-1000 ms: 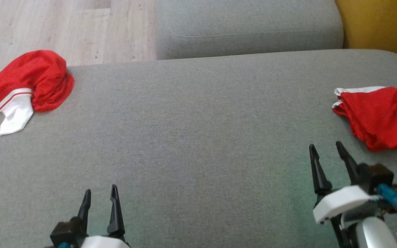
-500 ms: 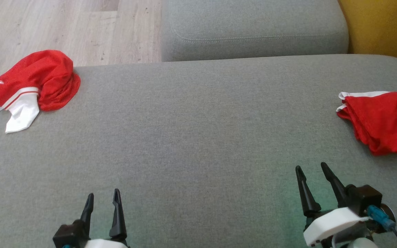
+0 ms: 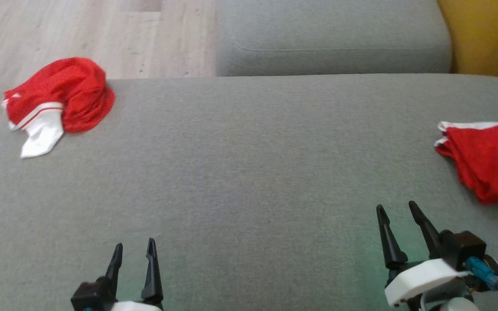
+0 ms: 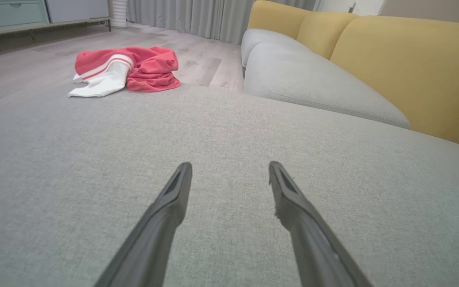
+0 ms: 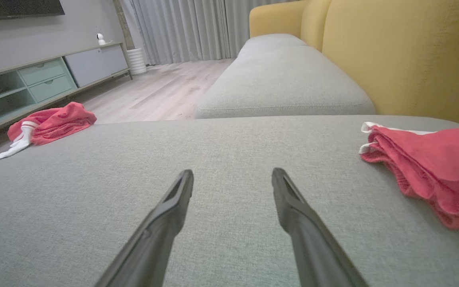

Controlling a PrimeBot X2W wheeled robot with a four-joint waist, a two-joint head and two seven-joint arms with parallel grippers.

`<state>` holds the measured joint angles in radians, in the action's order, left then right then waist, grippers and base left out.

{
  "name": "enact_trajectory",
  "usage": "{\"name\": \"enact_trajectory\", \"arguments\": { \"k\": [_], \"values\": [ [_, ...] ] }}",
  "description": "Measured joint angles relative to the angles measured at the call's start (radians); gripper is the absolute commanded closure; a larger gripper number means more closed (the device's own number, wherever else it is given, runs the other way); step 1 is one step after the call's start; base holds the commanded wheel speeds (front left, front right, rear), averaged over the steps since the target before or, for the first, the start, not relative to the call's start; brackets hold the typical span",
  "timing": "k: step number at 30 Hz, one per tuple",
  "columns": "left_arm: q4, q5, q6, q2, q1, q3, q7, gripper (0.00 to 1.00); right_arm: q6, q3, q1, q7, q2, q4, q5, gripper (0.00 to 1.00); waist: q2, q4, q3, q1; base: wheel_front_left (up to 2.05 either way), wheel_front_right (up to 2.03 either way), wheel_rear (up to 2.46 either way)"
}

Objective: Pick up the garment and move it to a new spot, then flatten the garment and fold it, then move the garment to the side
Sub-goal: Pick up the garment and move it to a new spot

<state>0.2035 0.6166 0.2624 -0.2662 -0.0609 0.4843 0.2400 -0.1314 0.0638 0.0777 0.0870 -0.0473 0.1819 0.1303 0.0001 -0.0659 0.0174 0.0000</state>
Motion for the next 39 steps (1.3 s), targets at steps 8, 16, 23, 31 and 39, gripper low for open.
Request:
{"name": "enact_trajectory", "arguments": {
  "k": [8, 16, 23, 31, 39],
  "values": [
    [0.002, 0.0, -0.006, -0.004, 0.001, 0.0, -0.001, 0.0, 0.0, 0.003, 0.027, 0.001, 0.001, -0.009, -0.007, 0.0, 0.0, -0.129, 0.007, 0.0, 0.0, 0.0, 0.0],
    [-0.013, -0.001, -0.002, -0.02, 0.001, -0.001, -0.001, 0.0, 0.0, 0.039, 0.031, 0.002, 0.001, -0.007, 0.005, 0.0, 0.0, -0.32, 0.018, 0.0, 0.0, 0.0, 0.0],
    [-0.057, 0.0, 0.029, -0.039, -0.03, -0.06, 0.0, 0.0, 0.0, 0.129, -0.001, 0.0, 0.002, 0.0, 0.012, 0.0, 0.0, -0.438, 0.015, 0.0, 0.0, 0.0, 0.0],
    [-0.105, 0.0, 0.041, -0.039, -0.058, -0.09, 0.004, 0.0, 0.0, 0.159, -0.033, 0.0, 0.002, 0.015, 0.012, 0.0, 0.0, -0.445, 0.008, 0.0, 0.0, 0.0, 0.0],
    [-0.189, -0.002, 0.047, -0.148, -0.051, -0.165, -0.027, 0.0, 0.0, 0.079, -0.015, 0.002, 0.002, -0.053, -0.002, 0.0, 0.0, -0.451, -0.003, 0.0, 0.0, 0.0, 0.0]
  ]
}}
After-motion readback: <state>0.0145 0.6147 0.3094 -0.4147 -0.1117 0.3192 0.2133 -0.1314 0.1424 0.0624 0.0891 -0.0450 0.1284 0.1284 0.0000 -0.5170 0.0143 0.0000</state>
